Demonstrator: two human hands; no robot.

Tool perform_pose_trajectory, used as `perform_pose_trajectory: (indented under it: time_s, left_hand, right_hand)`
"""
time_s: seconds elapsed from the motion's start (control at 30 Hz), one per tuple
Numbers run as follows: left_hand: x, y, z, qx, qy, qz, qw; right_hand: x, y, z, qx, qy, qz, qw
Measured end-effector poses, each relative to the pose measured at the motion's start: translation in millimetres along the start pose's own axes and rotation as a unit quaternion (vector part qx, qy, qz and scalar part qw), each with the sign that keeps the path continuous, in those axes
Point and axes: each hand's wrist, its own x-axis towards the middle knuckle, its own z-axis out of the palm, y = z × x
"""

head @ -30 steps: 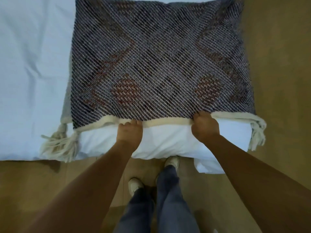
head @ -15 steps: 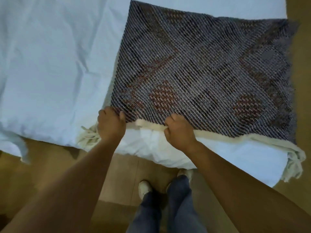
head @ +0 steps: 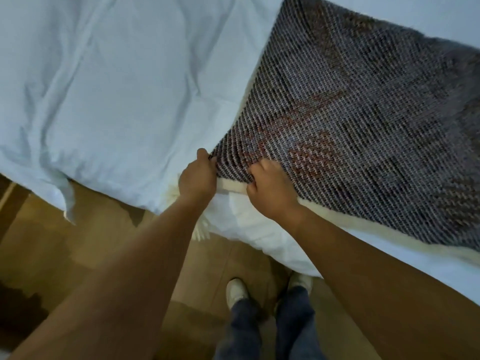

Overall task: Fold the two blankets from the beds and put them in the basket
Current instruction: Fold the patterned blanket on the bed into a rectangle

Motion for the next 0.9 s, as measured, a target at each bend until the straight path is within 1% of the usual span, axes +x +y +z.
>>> perform_pose_trajectory:
  time_s: [0.07,0.13,0.23,0.33,0.4,0.43,0.5,0.57,0.63,0.7,0.73,0.8,0.9]
  left_hand:
    - [10,-14,-3,0.052,0.004,0.018,0.999]
    - [14,-20,1,0.08,-0.01,0.033,0.996]
    - [10,-16,11,0.059,-0.028,0.026,0.998]
    - [-1,-9,12,0.055,0.005,0.006,0.998]
    - [-9,-1,11,0.074,0.04,0.023,0.996]
    - [-13,5,11,0.082,0.048,0.05,0.994]
    - [-26,24,16,0.098,0.031,0.138,0.985]
    - [-42,45,25,0.119,-0.005,0.235,0.965]
    - [-58,69,38,0.144,-0.06,0.312,0.937]
    - [-73,94,55,0.166,-0.111,0.361,0.911]
    - [-80,105,63,0.165,-0.127,0.376,0.903]
    - [-100,136,82,0.154,-0.148,0.407,0.888]
    - [-133,184,109,0.159,-0.167,0.456,0.859]
  right_hand:
    - [2,-6,13,-0.025,-0.029,-0.005,0.999]
    - [3,-9,25,-0.05,-0.058,0.001,0.997]
    - [0,-8,32,-0.064,-0.072,0.015,0.995]
    - [-5,-4,30,-0.04,-0.097,0.004,0.995]
    - [-12,0,25,-0.001,-0.096,0.004,0.995]
    - [-17,4,22,0.013,-0.085,0.009,0.996]
    - [-30,15,15,0.023,-0.059,0.031,0.997]
    - [-45,32,9,0.02,-0.043,0.059,0.997]
    - [-62,53,1,0.022,-0.038,0.085,0.995]
    - [-79,78,-10,0.025,-0.033,0.105,0.994]
    - [-86,89,-15,0.031,-0.025,0.113,0.993]
    - [-106,120,-29,0.052,0.009,0.144,0.988]
    - [-143,173,-50,0.065,0.076,0.217,0.971]
